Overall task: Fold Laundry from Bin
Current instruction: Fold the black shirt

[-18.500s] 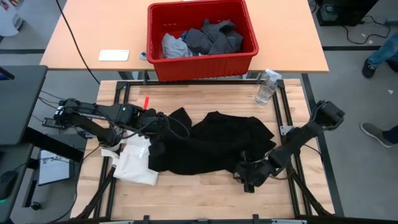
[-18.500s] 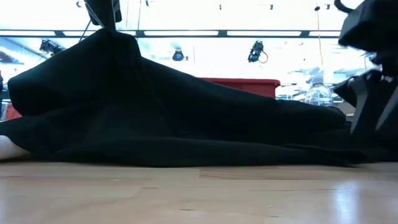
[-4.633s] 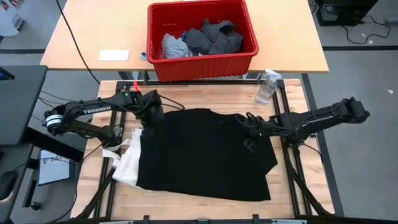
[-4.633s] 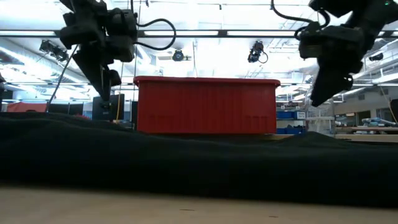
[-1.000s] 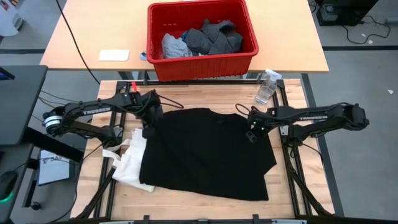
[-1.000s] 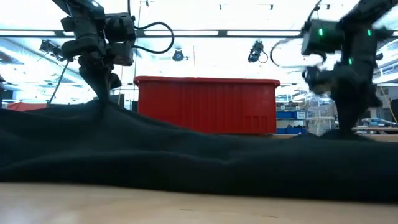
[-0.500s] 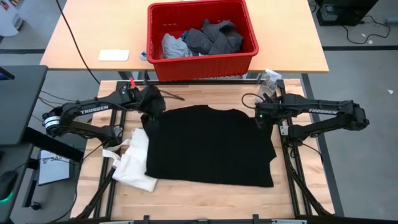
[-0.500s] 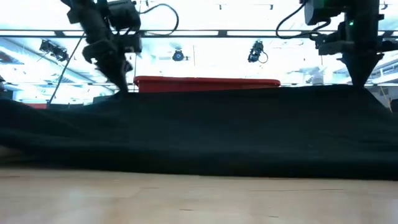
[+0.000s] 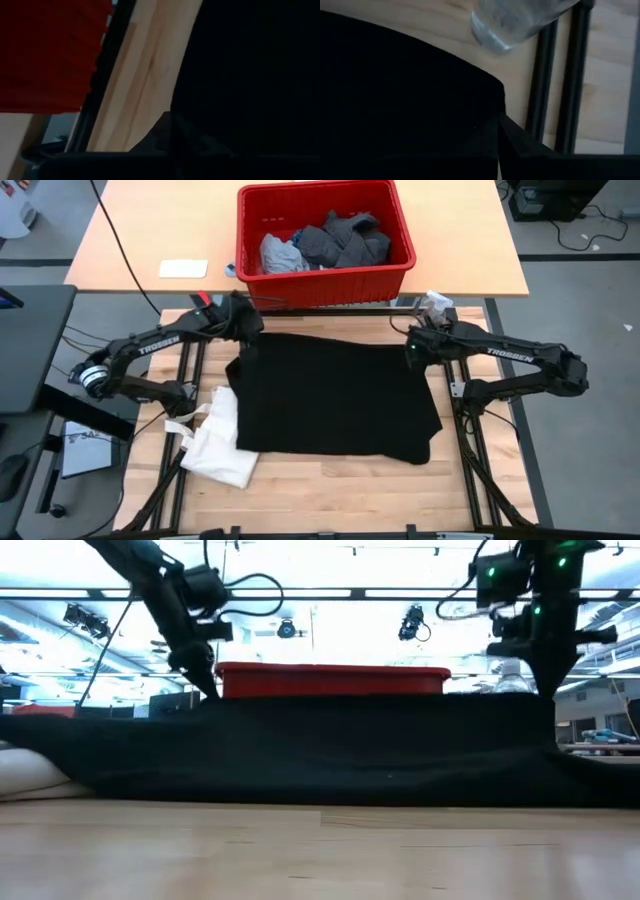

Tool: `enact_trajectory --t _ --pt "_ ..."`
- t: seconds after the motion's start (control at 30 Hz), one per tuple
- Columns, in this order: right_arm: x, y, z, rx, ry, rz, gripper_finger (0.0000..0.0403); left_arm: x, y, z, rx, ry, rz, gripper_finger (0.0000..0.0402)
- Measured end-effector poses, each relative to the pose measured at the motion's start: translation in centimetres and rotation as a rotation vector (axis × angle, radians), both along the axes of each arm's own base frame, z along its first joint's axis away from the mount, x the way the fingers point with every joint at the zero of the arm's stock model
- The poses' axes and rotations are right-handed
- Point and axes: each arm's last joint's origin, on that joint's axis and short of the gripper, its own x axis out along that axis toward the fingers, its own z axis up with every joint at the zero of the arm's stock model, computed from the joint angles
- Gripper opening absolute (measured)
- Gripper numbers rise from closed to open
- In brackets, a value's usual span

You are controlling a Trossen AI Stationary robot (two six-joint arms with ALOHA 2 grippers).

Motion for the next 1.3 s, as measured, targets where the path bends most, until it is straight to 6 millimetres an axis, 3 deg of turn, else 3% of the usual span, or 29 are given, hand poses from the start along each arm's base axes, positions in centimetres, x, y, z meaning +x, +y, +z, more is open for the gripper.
enact_trajectory --t 0.1,0.23,0.37,0.5,0.7,0.83,1.03,1.13,1.3 --pt "0.1 -0.6 -1.1 0.044 0.036 -0.017 0.0009 0.5 0.6 -0.5 0.002 -0.03 0.025 0.0042" --pt "0.3 -0.9 -1.5 0.062 0.069 -0.044 0.0053 1.1 0.5 -0.5 0.01 -0.057 0.016 0.0089" --pt "0.8 -0.9 -0.6 0.055 0.024 -0.046 0.0107 0.5 0.0 -0.5 -0.067 -0.027 0.07 0.0135" --pt "1.4 -0.5 0.8 0.032 -0.033 -0.016 0.0155 -0.5 -1.3 0.8 -0.197 0.033 0.111 0.0163" --pt "4.0 0.6 1.4 0.204 -0.267 0.307 0.0194 -0.5 -4.8 2.2 -0.409 -0.051 -0.03 0.0162" --pt "5.8 3.2 0.5 0.223 -0.354 0.54 0.0192 0.9 -8.1 1.8 -0.493 -0.043 -0.189 0.016" --pt "6.7 8.6 -0.6 0.277 -0.394 0.742 0.0179 3.5 -14.8 0.9 -0.493 -0.101 -0.457 0.016" --pt "6.4 11.8 -0.8 0.326 -0.395 0.82 0.0165 4.4 -18.0 0.8 -0.466 -0.151 -0.566 0.016" --pt "4.3 16.8 -1.8 0.434 -0.364 0.833 0.0131 5.7 -21.4 -0.4 -0.467 -0.146 -0.563 0.016"
